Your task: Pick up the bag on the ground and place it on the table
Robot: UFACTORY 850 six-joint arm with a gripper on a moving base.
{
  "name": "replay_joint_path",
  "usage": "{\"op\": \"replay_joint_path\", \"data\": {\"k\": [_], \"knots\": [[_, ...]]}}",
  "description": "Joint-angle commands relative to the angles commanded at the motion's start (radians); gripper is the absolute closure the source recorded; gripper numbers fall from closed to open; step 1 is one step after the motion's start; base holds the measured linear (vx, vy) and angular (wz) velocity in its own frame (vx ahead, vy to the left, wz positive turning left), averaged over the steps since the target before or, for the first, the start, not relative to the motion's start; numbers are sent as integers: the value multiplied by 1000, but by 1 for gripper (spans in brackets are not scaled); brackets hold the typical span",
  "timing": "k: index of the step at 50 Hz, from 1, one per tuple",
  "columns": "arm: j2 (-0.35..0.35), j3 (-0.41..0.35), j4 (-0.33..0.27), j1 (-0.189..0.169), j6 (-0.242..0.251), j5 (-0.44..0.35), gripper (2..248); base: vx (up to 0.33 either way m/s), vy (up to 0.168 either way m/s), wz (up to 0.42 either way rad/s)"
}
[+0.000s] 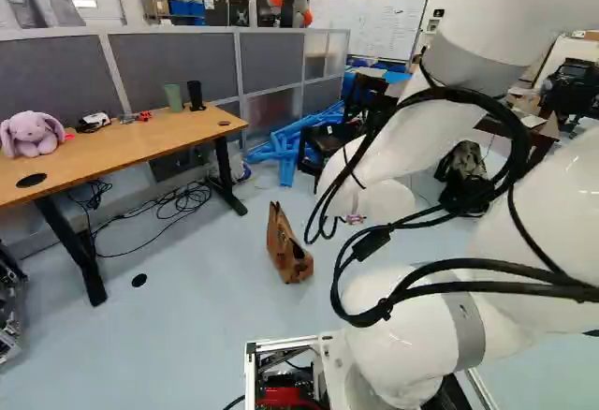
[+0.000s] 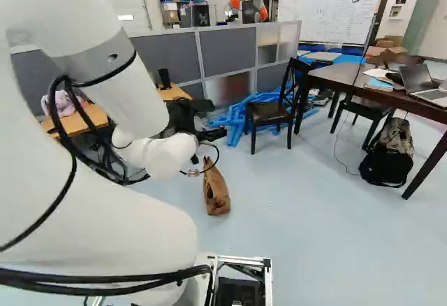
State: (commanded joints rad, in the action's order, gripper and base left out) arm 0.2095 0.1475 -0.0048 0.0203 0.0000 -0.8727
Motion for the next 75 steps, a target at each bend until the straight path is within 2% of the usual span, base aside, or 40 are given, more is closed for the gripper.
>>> {"op": "replay_joint_path", "data": {"k": [14, 41, 75], "knots": [[-85, 77, -7, 23, 0, 19, 3, 0, 0, 0], [-263, 231, -8, 63, 0, 116, 3, 0, 0, 0], [-533, 445, -8, 105, 0, 122, 3, 0, 0, 0]]}}
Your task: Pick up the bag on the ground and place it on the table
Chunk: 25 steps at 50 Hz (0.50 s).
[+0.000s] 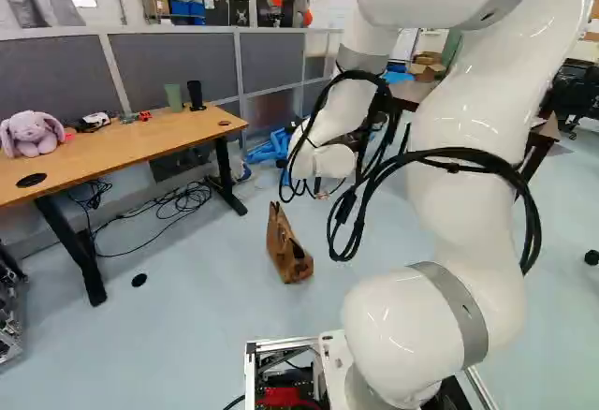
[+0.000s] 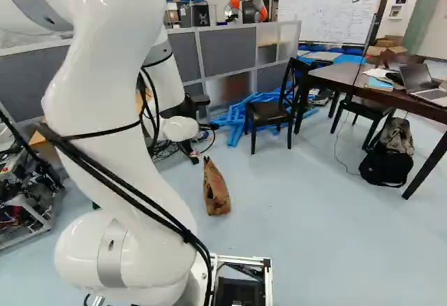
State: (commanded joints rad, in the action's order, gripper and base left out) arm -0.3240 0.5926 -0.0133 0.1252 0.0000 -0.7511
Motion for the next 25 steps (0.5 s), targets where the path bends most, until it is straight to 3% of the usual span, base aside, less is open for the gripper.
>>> {"op": "replay_joint_path", "data": {"k": [25], "knots": [[-181, 163, 0, 25, 0, 32, 3, 0, 0, 0]]}}
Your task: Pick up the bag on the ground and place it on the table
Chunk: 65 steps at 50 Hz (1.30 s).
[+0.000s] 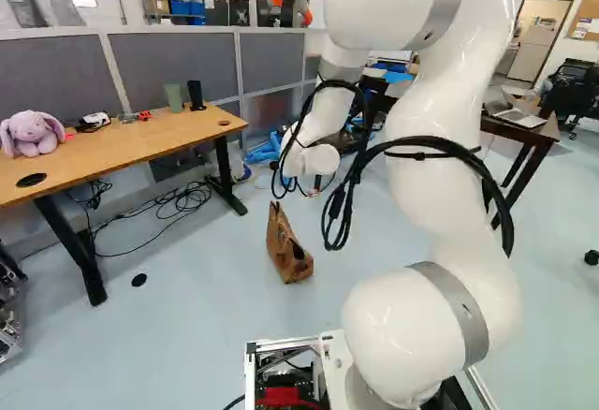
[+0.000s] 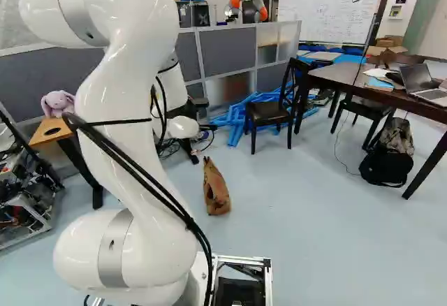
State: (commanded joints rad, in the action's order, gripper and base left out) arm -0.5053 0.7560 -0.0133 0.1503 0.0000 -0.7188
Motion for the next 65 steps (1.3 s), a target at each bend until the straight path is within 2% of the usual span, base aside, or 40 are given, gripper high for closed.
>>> {"op": "replay_joint_path", "data": {"k": [32, 65], "knots": [[-202, 195, 24, 10, 0, 110, 3, 0, 0, 0], [-317, 266, 58, 9, 0, 229, 3, 0, 0, 0]]}}
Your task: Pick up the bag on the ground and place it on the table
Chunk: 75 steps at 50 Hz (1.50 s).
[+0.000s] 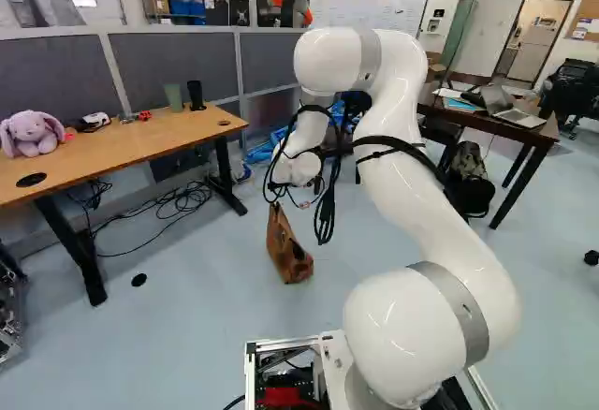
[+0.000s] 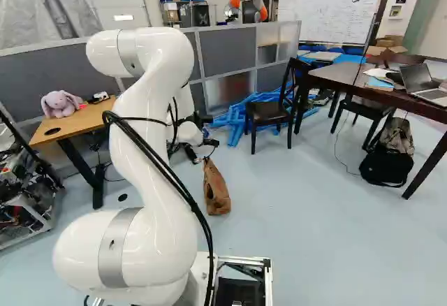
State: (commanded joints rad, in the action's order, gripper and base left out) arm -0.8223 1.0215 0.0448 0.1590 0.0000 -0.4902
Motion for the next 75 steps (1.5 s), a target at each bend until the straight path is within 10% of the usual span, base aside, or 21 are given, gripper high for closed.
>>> {"op": "replay_joint_path", "data": {"k": [75], "knots": [[-258, 167, 77, 0, 24, 183, 3, 0, 0, 0]]}}
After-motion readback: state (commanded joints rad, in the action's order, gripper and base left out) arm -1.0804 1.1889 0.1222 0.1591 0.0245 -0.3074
